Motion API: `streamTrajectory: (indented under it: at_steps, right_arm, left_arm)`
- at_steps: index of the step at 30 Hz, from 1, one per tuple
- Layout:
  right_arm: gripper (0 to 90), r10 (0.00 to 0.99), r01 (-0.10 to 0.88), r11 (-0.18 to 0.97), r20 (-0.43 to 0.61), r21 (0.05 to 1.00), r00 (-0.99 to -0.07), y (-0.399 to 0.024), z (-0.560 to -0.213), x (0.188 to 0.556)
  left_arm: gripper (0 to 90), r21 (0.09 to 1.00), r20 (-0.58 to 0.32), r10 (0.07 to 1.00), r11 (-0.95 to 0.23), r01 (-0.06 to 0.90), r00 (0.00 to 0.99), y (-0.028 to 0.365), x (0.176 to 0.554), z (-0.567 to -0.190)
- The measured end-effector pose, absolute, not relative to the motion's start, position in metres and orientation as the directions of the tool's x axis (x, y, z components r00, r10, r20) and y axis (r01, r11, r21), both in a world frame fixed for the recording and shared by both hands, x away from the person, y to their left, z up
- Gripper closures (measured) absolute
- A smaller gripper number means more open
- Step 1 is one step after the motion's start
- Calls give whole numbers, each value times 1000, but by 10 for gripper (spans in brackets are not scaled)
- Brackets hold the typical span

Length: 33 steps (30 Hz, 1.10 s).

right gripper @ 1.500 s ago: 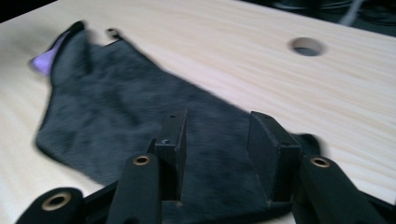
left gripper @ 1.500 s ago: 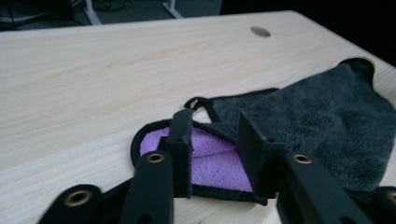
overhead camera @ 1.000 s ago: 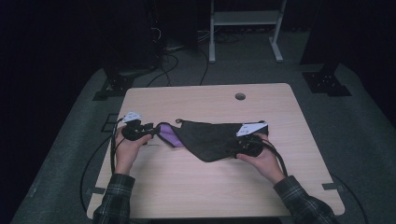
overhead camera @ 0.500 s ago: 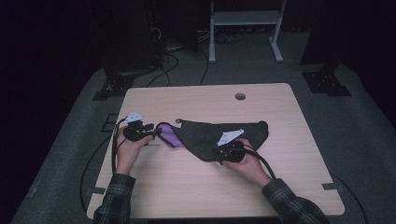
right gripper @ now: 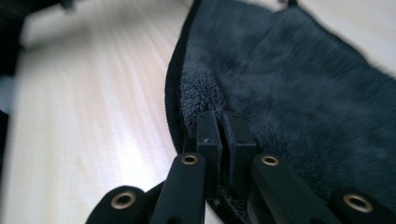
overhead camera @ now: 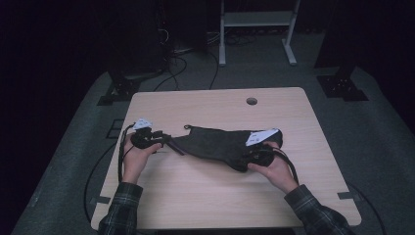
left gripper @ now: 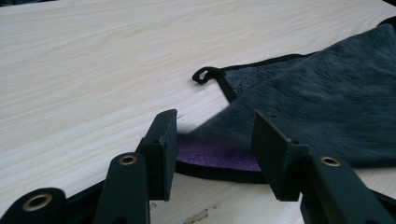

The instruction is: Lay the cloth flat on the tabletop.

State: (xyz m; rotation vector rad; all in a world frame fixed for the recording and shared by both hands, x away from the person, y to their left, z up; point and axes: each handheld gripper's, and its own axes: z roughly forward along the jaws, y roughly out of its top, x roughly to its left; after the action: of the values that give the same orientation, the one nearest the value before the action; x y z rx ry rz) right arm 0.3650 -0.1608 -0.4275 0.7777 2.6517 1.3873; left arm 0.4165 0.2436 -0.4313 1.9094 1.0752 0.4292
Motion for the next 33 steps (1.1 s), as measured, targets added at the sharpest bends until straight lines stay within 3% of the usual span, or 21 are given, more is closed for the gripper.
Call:
streamTrajectory:
  at_steps: [9,15,24,29,33]
  right_arm:
    - [855,527,450,383,209,807,-824,-202,-411,375]
    - [852,664,533,338,205,776,-719,-229,-432,403]
    - [832,764,605,331,171,724,-623,-249,-457,424]
    - [669,778,606,307,173,734,-604,-255,-457,424]
    - [592,778,584,283,174,761,-604,-261,-446,416]
  left_arm:
    - [510,819,-116,811,-249,517,574,241,417,-432]
    - [509,814,-110,802,-266,516,587,237,417,-434]
    - [506,798,-94,770,-320,510,631,223,414,-437]
    - [510,796,-69,701,-390,462,710,196,399,-435]
    - [515,787,-47,644,-447,425,764,175,385,-437]
